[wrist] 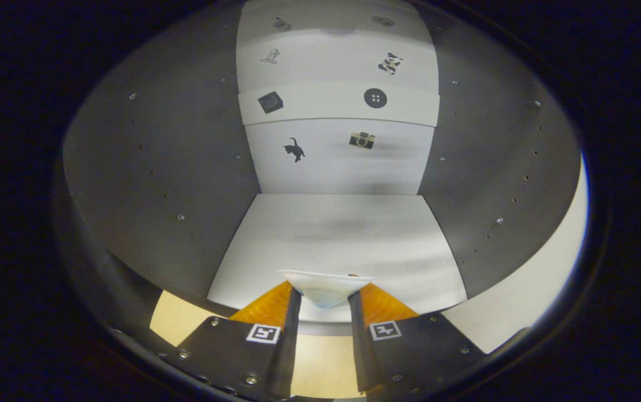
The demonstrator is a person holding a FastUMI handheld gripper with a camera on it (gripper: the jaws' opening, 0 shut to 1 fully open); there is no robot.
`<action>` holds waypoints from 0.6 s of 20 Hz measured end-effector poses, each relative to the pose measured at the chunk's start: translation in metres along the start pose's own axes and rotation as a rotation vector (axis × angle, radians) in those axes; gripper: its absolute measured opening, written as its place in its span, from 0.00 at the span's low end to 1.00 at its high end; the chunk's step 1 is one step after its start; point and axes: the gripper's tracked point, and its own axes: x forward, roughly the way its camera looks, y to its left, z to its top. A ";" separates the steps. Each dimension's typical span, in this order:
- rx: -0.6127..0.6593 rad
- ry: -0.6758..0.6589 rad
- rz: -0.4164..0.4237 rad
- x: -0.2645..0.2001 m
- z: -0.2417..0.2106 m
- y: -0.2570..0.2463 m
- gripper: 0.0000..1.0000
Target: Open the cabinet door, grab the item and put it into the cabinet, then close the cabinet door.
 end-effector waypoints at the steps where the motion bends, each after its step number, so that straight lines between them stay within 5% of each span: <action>1: 0.008 -0.001 -0.003 0.002 0.002 -0.001 0.43; 4: 0.010 -0.013 -0.008 0.005 0.005 -0.002 0.49; 7: 0.006 -0.029 -0.001 0.005 0.007 -0.001 0.78; 12: -0.005 -0.067 -0.002 -0.017 0.008 0.001 0.80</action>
